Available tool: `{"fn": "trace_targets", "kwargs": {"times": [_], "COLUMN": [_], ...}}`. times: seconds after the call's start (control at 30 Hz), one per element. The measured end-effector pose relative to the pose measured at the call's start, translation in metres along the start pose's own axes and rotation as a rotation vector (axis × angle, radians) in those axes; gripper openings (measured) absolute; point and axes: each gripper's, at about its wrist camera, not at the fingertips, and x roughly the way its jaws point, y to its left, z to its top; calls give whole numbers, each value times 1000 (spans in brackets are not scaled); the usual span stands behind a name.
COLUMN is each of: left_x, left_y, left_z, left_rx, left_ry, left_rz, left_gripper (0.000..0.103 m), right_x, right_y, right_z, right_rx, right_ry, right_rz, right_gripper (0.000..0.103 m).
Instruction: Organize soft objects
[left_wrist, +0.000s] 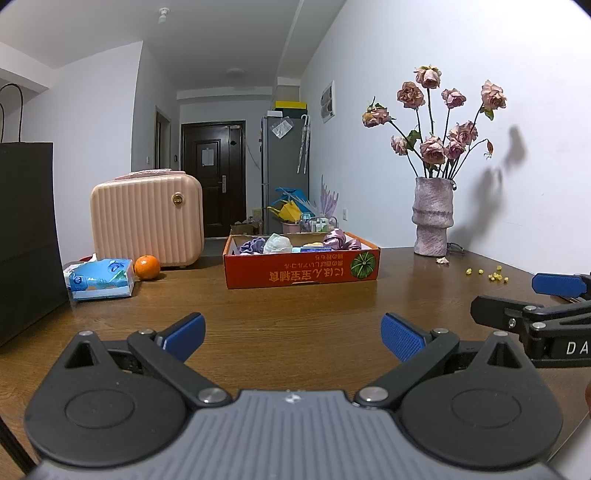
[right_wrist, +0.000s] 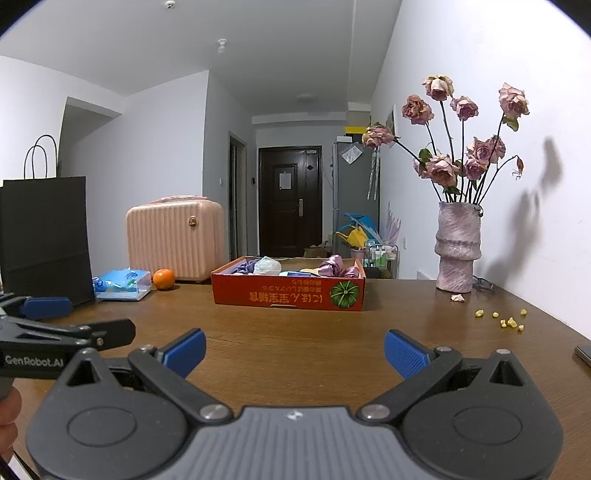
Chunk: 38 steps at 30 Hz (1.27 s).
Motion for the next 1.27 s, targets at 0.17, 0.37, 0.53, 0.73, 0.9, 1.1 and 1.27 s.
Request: {"fn": "trace_targets", "kwargs": {"times": [0.17, 0.37, 0.53, 0.73, 0.9, 1.1, 1.27], "left_x": [0, 0, 0, 0, 1, 4, 5], "left_y": [1, 0, 0, 1, 1, 2, 1], "left_z": [0, 0, 0, 0, -1, -2, -4], "left_rx": [0, 0, 0, -1, -1, -2, 0], "left_ry": [0, 1, 1, 1, 3, 10, 11], "left_rz": [0, 1, 0, 1, -2, -5, -10], "left_gripper": [103, 103, 103, 103, 103, 103, 103], "right_x": [0, 0, 1, 1, 2, 3, 5], "right_y": [0, 0, 1, 1, 1, 0, -1], "right_z": [0, 0, 0, 0, 0, 0, -1], "right_rx": [0, 0, -1, 0, 4, 4, 4], "right_ry": [0, 1, 2, 1, 8, 9, 13], "right_rz": [0, -1, -1, -2, -2, -2, -3], "right_gripper": [103, 103, 103, 103, 103, 103, 103]}}
